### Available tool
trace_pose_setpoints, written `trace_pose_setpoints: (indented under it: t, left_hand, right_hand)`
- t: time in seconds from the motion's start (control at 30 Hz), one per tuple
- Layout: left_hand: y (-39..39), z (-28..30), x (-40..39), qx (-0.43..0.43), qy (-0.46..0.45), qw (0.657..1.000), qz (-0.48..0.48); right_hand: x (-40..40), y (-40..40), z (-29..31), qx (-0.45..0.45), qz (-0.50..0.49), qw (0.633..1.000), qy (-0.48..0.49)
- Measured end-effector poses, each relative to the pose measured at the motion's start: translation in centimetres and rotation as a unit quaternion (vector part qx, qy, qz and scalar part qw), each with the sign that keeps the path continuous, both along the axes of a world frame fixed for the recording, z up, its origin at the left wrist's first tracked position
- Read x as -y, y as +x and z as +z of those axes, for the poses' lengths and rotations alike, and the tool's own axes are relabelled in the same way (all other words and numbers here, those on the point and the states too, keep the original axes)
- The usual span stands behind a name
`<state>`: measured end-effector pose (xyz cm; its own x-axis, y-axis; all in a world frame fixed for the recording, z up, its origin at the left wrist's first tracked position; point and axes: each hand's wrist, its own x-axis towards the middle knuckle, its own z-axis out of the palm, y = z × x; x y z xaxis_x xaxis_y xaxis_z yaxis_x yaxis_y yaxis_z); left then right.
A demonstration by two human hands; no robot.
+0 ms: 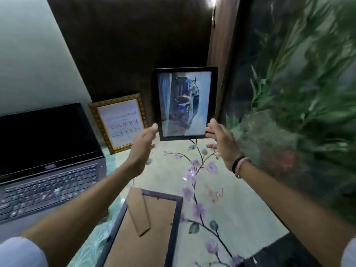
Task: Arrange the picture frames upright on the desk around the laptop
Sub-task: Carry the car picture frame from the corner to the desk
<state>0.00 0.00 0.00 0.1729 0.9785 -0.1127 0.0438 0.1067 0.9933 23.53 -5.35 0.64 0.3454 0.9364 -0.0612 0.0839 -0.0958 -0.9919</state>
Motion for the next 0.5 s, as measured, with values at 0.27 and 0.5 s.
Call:
trace_pose_setpoints:
  t: [0.27,0.5]
  left_hand:
    - [4.5,-0.7,-9.4,0.029,-0.044,0.998,0.040]
    - [5.9,-0.7,-13.0,-0.005,-0.048,0.997,0.062]
  right_hand:
    - [-11.4,4.0,-2.4,0.000,-0.020,0.999,-0.039]
    - [-15.4,5.5,-4.8,0.047,-0.100,0.991,-0.080]
